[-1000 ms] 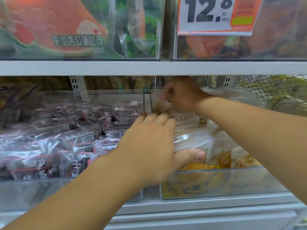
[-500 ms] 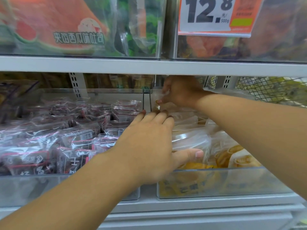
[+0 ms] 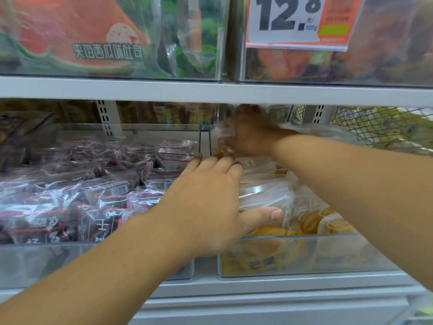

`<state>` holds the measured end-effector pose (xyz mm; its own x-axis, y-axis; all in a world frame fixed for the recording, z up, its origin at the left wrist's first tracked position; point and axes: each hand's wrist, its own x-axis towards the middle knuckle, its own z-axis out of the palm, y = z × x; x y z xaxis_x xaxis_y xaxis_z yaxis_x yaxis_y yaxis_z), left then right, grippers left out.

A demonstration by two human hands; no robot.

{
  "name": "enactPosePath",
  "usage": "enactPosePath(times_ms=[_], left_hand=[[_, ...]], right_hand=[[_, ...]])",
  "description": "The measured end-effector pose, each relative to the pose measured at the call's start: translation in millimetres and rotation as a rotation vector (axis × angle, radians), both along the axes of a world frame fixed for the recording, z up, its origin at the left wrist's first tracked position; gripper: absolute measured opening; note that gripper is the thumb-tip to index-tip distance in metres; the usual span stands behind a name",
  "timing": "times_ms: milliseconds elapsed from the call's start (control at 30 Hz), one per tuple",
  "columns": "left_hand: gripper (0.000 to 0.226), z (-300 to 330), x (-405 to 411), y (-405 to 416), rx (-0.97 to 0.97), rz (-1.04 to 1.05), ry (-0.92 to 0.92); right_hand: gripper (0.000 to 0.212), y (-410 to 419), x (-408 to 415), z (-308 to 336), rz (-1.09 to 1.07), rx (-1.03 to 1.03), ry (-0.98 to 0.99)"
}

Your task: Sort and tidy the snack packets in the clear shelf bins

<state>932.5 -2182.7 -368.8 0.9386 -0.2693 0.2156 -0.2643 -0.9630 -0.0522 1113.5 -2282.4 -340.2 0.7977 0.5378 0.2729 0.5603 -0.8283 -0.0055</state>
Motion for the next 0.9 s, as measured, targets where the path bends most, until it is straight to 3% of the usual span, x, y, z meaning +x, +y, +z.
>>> enactPosePath(times_ms=[100, 233, 333, 467, 600, 700, 800, 900], left_hand=[[0.1, 1.1, -0.2, -0.7, 0.001, 0.011, 0.004], [0.101, 5.2, -1.5, -2.7, 0.0, 0.022, 0.04], [0.101, 5.0, -2.4, 0.2, -0.036, -0.001, 0.044], [0.091, 7.9, -14.0, 11.2, -0.179, -0.03, 0.056], [0.081, 10.7, -33.1, 8.7, -0.156, -0.017, 0.15], [0.074, 6.4, -45.6, 5.3, -0.197, -0.001, 0.16], [0.063, 12.1, -59.5, 6.0, -0.248, -0.017, 0.14], [0.033, 39.9, -82.8, 11.2, -0.322, -0.105, 0.075]], right_hand=[[0.06, -6.3, -14.6, 6.5, 0.12, 0.059, 0.231], [0.058, -12.2, -38.1, 22.3, 0.08, -0.005, 0.441], [0.056, -20.1, -62.9, 28.1, 0.065, 0.119, 0.443], [0.066, -49.8, -106.0, 24.6, 0.013, -0.041, 0.456], [0.064, -53.7, -137.1, 18.4, 0.028, -0.035, 0.428], [0.042, -60.8, -159.6, 11.8, 0.033, 0.112, 0.251], [0.042, -68.6, -195.8, -2.1, 0.097, 0.381, 0.139], [0.036, -70.6, -219.7, -2.4, 0.119, 0.513, 0.124]])
